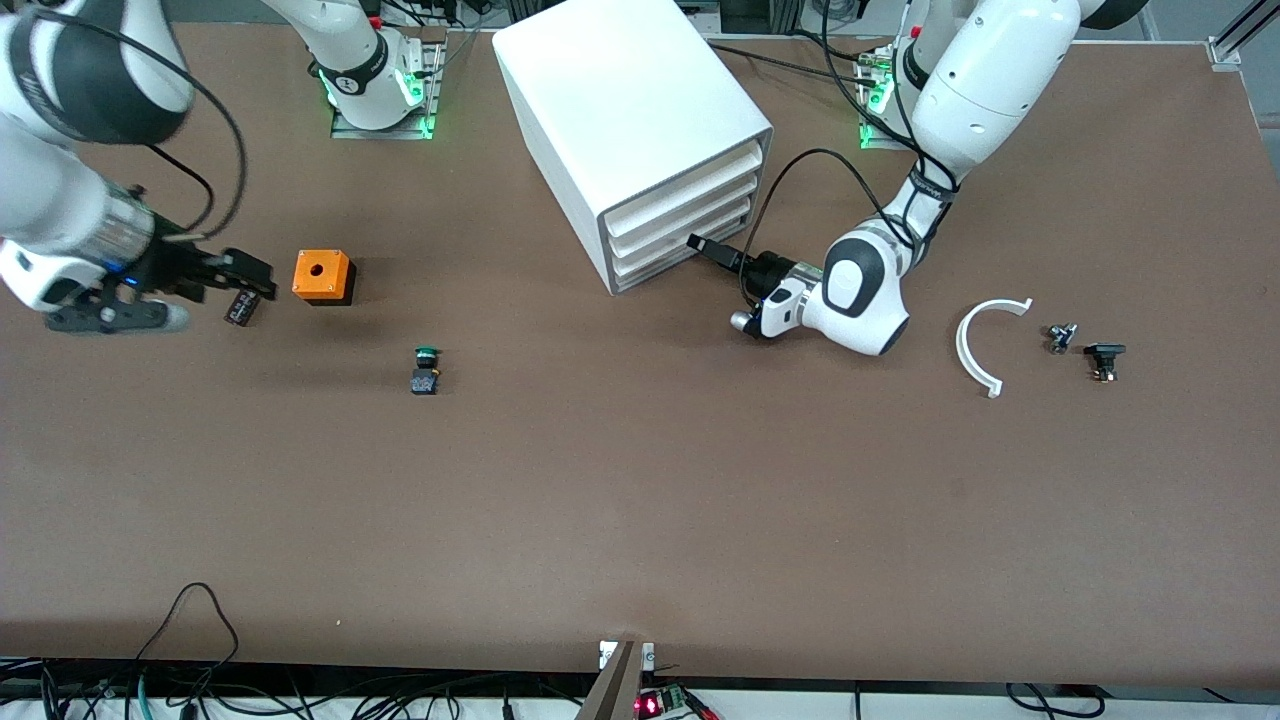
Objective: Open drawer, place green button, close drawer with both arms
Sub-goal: 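Pull the drawer open with the left gripper while the right gripper grasps the button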
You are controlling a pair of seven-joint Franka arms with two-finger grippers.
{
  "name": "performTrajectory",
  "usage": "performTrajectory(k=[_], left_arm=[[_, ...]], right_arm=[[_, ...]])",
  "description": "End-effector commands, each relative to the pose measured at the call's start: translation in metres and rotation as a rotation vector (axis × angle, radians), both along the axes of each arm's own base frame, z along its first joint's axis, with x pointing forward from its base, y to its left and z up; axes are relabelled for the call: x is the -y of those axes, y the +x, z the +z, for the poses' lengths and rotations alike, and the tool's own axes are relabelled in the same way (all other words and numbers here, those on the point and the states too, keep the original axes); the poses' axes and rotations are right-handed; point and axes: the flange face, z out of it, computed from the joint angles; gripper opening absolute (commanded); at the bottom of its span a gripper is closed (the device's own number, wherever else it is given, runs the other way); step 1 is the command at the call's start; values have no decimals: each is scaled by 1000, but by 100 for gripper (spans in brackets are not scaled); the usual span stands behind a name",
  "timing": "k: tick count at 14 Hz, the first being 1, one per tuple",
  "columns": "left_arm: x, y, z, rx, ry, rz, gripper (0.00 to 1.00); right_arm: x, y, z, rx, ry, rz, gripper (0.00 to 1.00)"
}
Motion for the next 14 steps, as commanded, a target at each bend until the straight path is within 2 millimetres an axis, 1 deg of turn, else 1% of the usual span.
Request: performTrajectory(k=[1,2,3,4,5,6,7,8,10,12,13,14], left_arm=[[9,-19,-6,6,-2,14,68],[11,-21,-7,3,-4,10,56],[11,-24,-8,-3,-2,8,29],[11,-23,-8,-4,0,10,7],[9,-22,-7,-1,1,11,0],[5,-18,-7,5,7,18,0],[-7,-6,-6,21,21,36,0],[-25,8,-6,41,37,65,0],[-63,46,-1,101,76,136,0],[-99,83,11,163,108,209,0],[-110,95,17,186,113,229,0],[-119,101,19,195,118,247,0]], right_arm=[[-35,45,-33,13,4,-1,100],[-48,54,-47,7,1,14,100],[-65,59,-62,-10,-3,36,100],[-85,62,-80,-32,-14,30,100],[-97,66,-93,-29,-23,-9,100],[-103,70,-107,-25,-31,-39,100],[-108,72,-121,-24,-36,-39,100],[-108,73,-131,-31,-40,-43,100],[-108,73,-145,-50,-47,-42,100],[-109,75,-162,-61,-49,-44,100],[-112,76,-169,-57,-47,-46,100],[-118,75,-185,-65,-46,-47,100]])
